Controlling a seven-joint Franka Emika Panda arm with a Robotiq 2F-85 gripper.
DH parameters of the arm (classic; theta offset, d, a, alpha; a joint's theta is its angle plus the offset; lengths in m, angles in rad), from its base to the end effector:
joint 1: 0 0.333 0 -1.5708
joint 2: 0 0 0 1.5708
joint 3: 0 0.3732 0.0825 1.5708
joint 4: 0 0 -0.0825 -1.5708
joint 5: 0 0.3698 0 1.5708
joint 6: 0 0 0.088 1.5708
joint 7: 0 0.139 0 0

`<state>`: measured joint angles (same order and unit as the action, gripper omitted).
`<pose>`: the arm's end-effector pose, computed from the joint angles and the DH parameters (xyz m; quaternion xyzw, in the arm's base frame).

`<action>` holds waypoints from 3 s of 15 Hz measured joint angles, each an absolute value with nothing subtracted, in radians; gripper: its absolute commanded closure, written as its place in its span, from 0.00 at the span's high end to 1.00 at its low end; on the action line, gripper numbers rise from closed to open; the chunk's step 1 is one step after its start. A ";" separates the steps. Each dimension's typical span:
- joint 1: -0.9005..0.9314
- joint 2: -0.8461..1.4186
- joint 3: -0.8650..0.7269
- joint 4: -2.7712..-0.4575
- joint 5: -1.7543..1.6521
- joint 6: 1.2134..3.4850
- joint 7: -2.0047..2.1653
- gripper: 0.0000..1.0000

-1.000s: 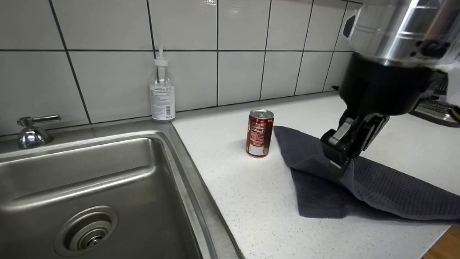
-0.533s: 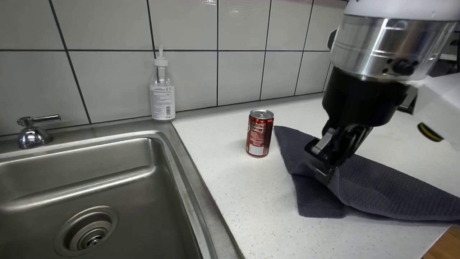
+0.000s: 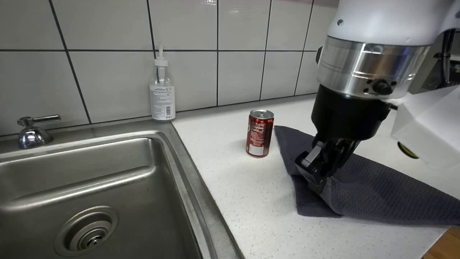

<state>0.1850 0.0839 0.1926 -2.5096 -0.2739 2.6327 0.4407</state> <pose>0.4356 0.1758 0.2905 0.9942 0.0860 0.0436 0.0476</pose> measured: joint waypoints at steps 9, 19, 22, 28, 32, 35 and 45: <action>0.200 0.109 0.165 -2.491 -0.277 2.638 0.442 0.37; 0.208 0.094 0.164 -2.479 -0.270 2.638 0.438 1.00; 0.207 0.070 0.158 -2.479 -0.257 2.638 0.429 1.00; 0.191 0.019 0.133 -2.487 -0.216 2.637 0.374 1.00; 0.169 -0.008 0.118 -2.492 -0.157 2.637 0.290 1.00; 0.152 -0.013 0.103 -2.492 -0.110 2.638 0.190 1.00; 0.110 -0.007 0.062 -2.484 0.023 2.648 -0.099 1.00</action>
<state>0.1095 -0.0065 0.0617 -2.4844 0.0225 2.6482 -0.0993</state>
